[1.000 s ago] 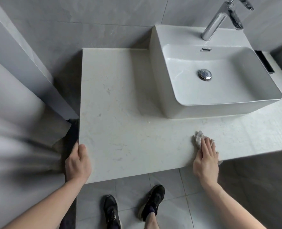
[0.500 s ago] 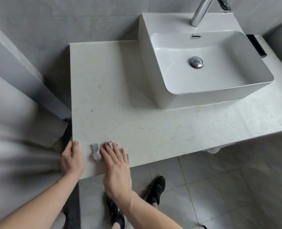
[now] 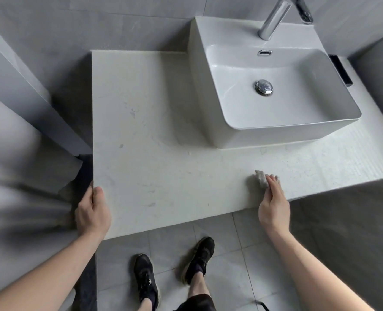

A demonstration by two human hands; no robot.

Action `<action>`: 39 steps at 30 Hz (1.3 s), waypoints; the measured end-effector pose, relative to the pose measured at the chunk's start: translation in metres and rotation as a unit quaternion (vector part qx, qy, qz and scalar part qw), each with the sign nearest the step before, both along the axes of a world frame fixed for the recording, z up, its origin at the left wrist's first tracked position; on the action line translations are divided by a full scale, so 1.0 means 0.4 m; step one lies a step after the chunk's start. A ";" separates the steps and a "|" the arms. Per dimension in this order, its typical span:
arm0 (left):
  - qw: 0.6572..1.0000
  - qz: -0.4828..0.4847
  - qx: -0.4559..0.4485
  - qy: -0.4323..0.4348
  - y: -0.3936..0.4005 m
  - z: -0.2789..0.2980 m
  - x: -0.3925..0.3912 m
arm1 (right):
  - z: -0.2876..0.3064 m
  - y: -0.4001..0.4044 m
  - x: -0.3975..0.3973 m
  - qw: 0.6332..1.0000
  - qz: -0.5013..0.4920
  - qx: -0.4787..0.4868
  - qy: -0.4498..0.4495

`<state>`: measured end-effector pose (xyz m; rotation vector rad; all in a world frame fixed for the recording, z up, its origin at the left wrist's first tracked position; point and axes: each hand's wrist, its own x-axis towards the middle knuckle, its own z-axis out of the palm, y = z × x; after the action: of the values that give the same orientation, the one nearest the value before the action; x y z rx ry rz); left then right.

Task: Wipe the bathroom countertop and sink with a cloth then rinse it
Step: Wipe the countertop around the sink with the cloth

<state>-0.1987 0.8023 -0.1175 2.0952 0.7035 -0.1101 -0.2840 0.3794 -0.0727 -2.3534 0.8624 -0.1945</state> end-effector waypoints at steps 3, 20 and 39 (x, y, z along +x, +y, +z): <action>1.000 -0.001 -0.004 0.002 -0.005 0.013 -0.001 | -0.059 0.055 -0.022 0.998 0.023 -0.055 0.013; 1.000 0.005 0.007 0.009 -0.011 0.017 -0.003 | -0.009 0.547 0.036 0.937 0.286 0.200 -0.035; 0.999 -0.023 0.024 -0.008 -0.009 0.014 -0.002 | -0.064 0.057 0.289 0.990 -0.048 -0.088 0.103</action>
<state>-0.1996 0.7986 -0.1120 2.1558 0.6539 -0.1030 -0.1684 0.4022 -0.0981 -2.5300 1.0988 -0.0692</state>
